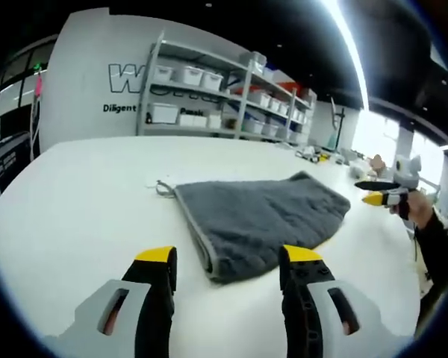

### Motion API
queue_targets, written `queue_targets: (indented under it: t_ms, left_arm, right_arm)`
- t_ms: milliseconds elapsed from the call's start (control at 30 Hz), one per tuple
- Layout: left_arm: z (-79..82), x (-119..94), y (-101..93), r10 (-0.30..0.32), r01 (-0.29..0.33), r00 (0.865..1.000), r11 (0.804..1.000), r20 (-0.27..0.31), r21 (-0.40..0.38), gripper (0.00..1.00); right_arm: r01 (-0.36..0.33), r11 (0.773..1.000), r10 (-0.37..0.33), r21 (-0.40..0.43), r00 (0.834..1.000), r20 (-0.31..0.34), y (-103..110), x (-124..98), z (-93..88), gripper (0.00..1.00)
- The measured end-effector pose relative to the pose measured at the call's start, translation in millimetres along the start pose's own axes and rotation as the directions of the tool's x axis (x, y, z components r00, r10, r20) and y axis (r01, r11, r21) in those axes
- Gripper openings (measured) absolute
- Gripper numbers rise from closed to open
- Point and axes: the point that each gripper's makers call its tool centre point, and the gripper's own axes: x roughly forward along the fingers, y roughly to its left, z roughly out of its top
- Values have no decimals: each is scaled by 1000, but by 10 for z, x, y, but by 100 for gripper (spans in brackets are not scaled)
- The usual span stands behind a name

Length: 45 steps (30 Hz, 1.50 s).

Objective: Open the folded towel by lifting each exposed corner and separating the folded layers until the towel lies flat within the target outline without major curled edges

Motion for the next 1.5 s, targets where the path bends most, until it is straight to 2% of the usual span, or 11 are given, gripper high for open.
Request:
queue_targets:
  t_ms: [133,267,400,500,633,733,867,967,1067,1367,1500]
  left_arm:
    - [17,26,13,-4,4,1000,1000,-1,23,54]
    - [25,73,9,-13,13,1000,999,5,31,53]
    - [2,152,-10,-27,27,1000,999,9,40,47]
    - [13,175,1,-28,27,999,999,18,30,43]
    - [-53,193,-57,-70,70,998,998,5,-6,43]
    - [-131,213,-55,-47,48,999,998,-28,45,42]
    - [-151,234,-44,-87,85,996,994,-20,-62,37]
    - [-170,239,-1,-70,68,997,997,-30,-41,37]
    - [-197,231,-69,-66,64,997,997,-33,-32,36]
    - [-257,267,-88,-68,65,997,996,-45,-60,31]
    - [-245,249,-63,-47,46,998,999,-37,-21,20]
  right_arm:
    - [-37,999,37,-17,999,-6,75,73,26,54]
    - [-59,998,59,-26,998,-6,108,146,44,41]
    - [-87,995,86,-45,996,-33,150,288,-38,47]
    - [-87,994,84,-66,995,-49,163,317,-116,37]
    - [-103,994,103,30,995,6,149,341,-101,33]
    - [-105,994,106,38,994,-9,120,399,-159,27]
    - [-92,996,92,4,996,-19,122,445,-149,28]
    - [-104,994,104,19,995,-5,149,461,-127,28]
    - [-90,996,90,-10,996,-29,118,497,-194,28]
    - [-79,997,78,-18,996,-46,99,527,-288,25]
    - [-65,998,64,-17,997,-50,93,503,-304,24]
